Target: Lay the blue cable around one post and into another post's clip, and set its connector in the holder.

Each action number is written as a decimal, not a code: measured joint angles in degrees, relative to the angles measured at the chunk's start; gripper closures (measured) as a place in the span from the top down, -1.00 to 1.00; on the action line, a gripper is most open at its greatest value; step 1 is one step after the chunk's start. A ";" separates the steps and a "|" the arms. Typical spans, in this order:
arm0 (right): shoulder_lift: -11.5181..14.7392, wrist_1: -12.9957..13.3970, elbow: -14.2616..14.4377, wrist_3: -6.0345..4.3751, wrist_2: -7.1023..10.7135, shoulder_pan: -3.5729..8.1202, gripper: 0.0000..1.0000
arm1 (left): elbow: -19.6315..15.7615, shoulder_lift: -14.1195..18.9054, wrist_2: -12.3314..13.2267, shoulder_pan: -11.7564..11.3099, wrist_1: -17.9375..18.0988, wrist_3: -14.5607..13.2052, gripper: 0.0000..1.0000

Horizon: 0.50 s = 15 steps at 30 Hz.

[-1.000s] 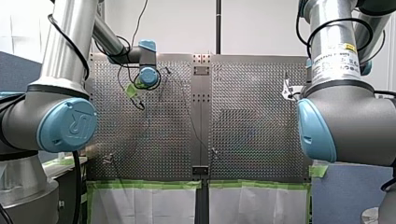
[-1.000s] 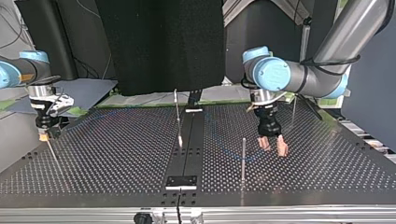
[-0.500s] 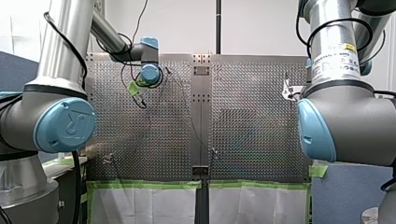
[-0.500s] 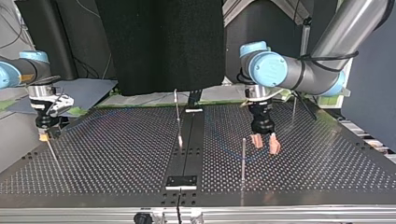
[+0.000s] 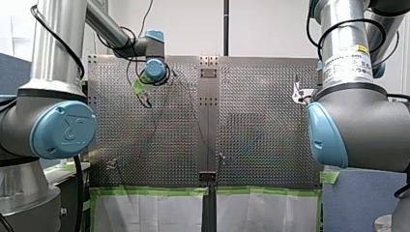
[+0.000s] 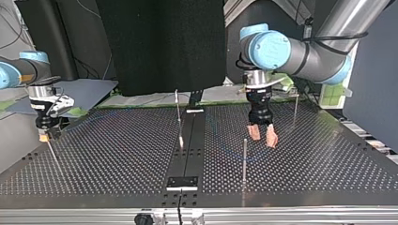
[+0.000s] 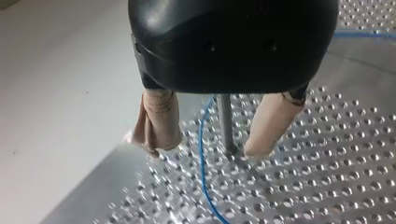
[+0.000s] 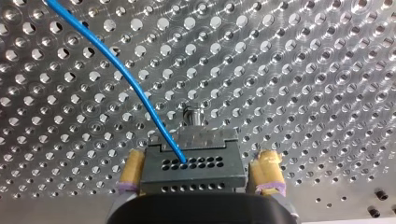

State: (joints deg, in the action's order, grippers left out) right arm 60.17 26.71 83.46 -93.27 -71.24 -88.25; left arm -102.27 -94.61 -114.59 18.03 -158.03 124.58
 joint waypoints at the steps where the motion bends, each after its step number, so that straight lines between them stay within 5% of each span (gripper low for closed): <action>1: 0.00 0.01 0.00 0.00 -0.01 0.01 1.00 | -0.50 0.49 -0.21 0.13 0.22 -0.33 0.97; 9: 0.00 -0.06 0.00 0.00 -0.04 0.03 1.00 | -4.45 5.31 -4.10 0.84 -1.81 -4.80 0.97; 15: 0.00 -0.07 0.01 0.00 -0.05 0.11 1.00 | -3.44 8.73 -3.65 1.14 -4.09 -8.20 0.97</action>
State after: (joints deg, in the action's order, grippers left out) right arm 60.18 26.64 83.47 -93.27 -71.29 -88.14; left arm -105.71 -85.88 -118.24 19.17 -162.12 116.38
